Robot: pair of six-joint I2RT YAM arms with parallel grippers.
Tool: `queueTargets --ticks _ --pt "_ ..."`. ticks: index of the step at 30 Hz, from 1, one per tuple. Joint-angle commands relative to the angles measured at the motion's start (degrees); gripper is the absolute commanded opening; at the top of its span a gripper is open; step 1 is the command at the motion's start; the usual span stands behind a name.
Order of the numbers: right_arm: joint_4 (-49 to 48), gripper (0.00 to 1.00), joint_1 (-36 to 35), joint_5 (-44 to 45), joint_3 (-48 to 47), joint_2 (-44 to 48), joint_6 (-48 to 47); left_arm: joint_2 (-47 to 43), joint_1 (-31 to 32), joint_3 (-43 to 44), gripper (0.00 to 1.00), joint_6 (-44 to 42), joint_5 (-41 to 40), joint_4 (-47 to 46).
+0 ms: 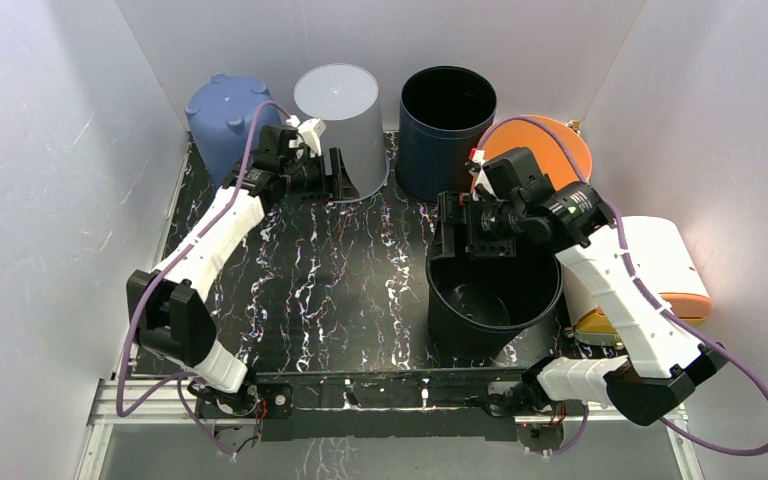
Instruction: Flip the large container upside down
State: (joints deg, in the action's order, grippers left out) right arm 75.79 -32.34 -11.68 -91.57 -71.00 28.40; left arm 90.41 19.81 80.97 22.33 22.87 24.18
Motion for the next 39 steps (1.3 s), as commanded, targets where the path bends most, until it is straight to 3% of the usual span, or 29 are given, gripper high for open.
queueTargets --ticks 1,13,27,33,39 --pt "-7.6 0.98 -0.5 -4.6 1.6 0.9 0.5 -2.8 -3.4 0.2 0.69 -2.4 -2.8 5.0" --pt "-11.8 0.98 -1.6 -6.7 5.7 1.6 2.9 -1.1 -17.5 1.1 0.69 0.3 3.7 1.8" --pt "-14.7 0.98 -2.2 -6.3 8.3 2.7 4.0 8.6 -19.7 9.1 0.68 3.4 7.3 -4.1" --pt "-15.5 0.98 -2.2 -5.7 8.3 2.6 4.1 12.3 -19.4 12.9 0.68 2.3 3.6 -6.3" --pt "-17.0 0.98 -2.2 -4.6 10.7 3.9 5.2 13.7 -21.4 15.1 0.72 -1.2 -6.0 -5.9"
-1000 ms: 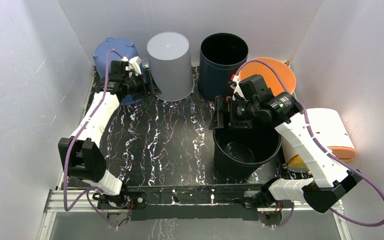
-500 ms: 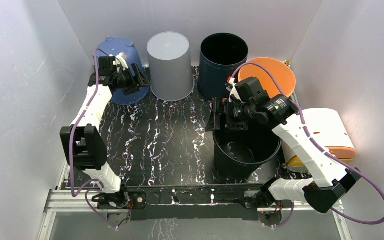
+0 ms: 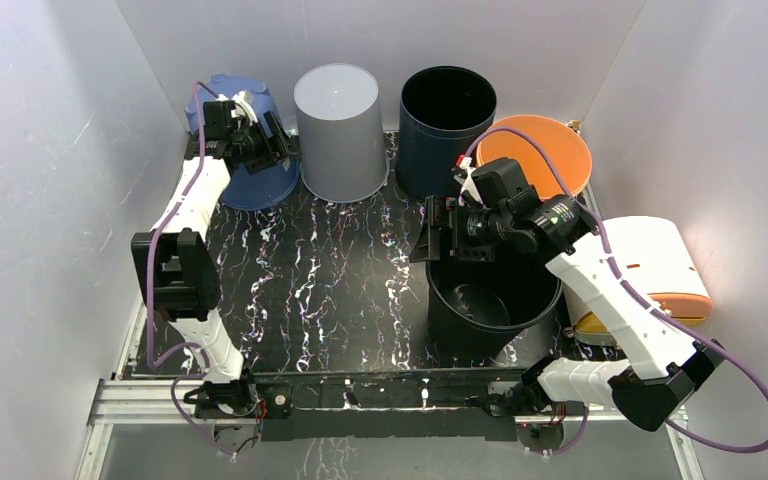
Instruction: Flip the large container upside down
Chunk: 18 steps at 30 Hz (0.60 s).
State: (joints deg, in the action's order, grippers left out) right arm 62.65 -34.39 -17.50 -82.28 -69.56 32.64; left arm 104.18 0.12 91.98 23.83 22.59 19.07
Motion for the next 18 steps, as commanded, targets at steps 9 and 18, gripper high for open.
queueTargets --ticks 9,18 --pt "-5.6 0.98 -0.1 1.1 2.2 2.3 1.4 -0.3 -4.7 5.1 0.71 -1.7 -3.9 2.1" --pt "-7.2 0.98 -0.1 1.6 2.0 0.8 1.2 -11.5 13.6 -0.3 0.71 -3.1 -11.1 0.3"
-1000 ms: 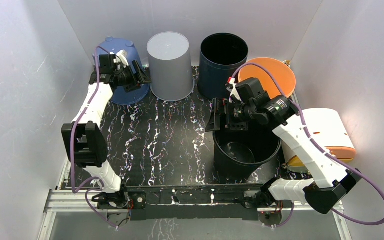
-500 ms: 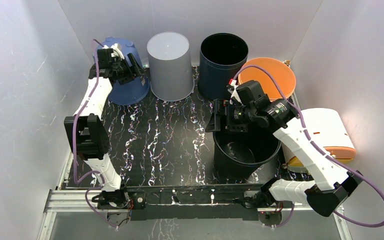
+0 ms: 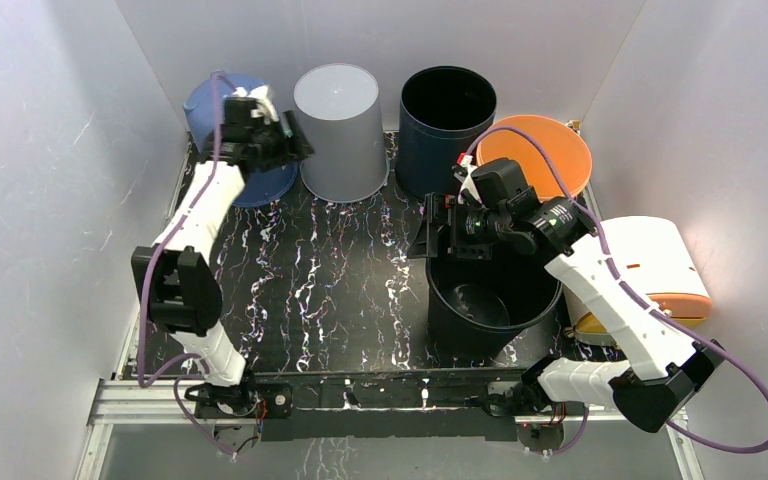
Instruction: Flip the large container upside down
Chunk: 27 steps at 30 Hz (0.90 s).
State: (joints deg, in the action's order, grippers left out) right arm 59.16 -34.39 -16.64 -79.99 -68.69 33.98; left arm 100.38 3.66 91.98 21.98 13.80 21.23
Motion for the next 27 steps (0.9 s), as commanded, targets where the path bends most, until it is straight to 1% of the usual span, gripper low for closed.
queueTargets --ticks 1,3,6,8,9,12,14,17,20,22,25,27 --pt "-3.5 0.98 -0.1 1.2 -0.4 -0.1 0.0 -7.8 12.2 -0.2 0.71 -0.9 -2.7 -2.5" --pt "-3.1 0.98 -0.1 1.9 -0.4 0.2 0.2 -8.1 16.3 -0.9 0.71 0.2 -3.8 -5.5" --pt "-3.3 0.98 -0.1 3.2 0.4 1.4 1.1 -7.9 22.0 -5.1 0.71 2.4 -4.0 -13.0" --pt "-3.6 0.98 -0.1 3.2 0.8 2.0 1.8 -5.8 24.0 -5.9 0.71 3.3 -4.0 -16.6" --pt "-3.7 0.98 -0.1 3.0 1.0 2.2 2.2 -3.4 24.4 -5.3 0.71 3.7 -3.8 -17.3" --pt "-3.5 0.98 -0.1 2.1 1.3 2.9 2.7 2.7 24.5 -0.5 0.7 3.3 -5.4 -14.1" --pt "-2.6 0.95 -0.1 2.0 1.2 3.1 2.2 5.4 24.6 1.9 0.7 2.0 -6.1 -13.4" --pt "-0.3 0.91 -0.1 2.5 0.0 2.4 1.4 8.1 24.1 3.7 0.71 0.3 -6.8 -14.7" --pt "1.1 0.87 -0.3 1.7 -1.9 1.1 1.9 11.4 21.7 6.8 0.71 -0.4 -7.7 -12.8" --pt "0.9 0.84 -2.0 2.1 -2.2 0.4 3.1 12.2 19.5 6.9 0.71 0.6 -6.8 -12.7" --pt "2.0 0.8 -6.4 7.5 -2.5 -0.7 5.2 10.6 17.7 5.3 0.71 1.1 -5.5 -12.7" --pt "3.2 0.74 -8.7 11.3 -2.9 -1.7 6.6 8.5 17.5 4.5 0.71 0.7 -4.7 -11.5"
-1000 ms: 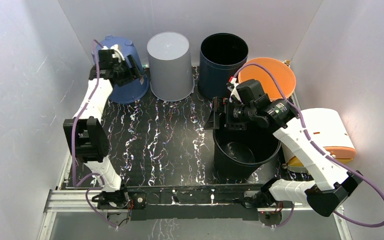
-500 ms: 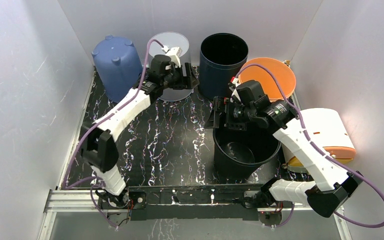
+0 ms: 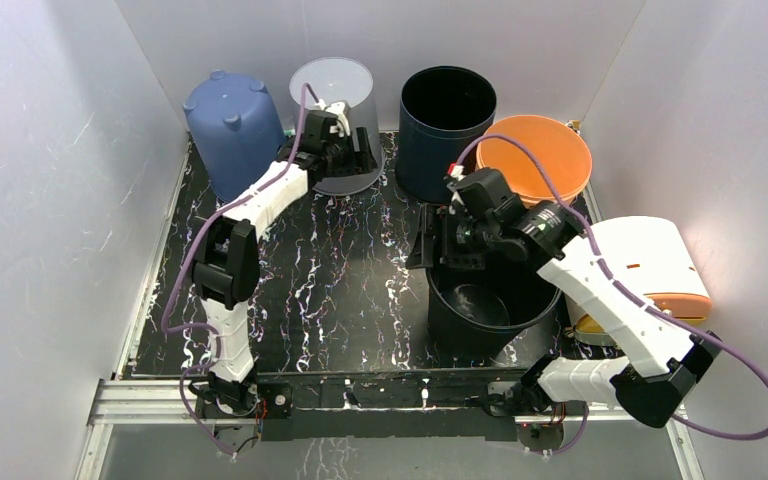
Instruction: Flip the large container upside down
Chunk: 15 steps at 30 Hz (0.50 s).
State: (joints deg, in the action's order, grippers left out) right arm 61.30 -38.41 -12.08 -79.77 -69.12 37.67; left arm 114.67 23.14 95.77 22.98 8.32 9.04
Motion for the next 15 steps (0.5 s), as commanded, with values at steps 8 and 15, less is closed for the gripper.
queueTargets --ticks 8,15 --pt "8.5 0.59 -9.8 21.3 -8.9 -4.7 5.2 -17.2 -1.9 -3.1 0.71 1.7 9.6 12.9" --pt "2.9 0.18 -10.2 15.6 -9.9 -5.4 3.5 -30.1 -5.2 -13.6 0.75 -4.8 2.9 22.2"
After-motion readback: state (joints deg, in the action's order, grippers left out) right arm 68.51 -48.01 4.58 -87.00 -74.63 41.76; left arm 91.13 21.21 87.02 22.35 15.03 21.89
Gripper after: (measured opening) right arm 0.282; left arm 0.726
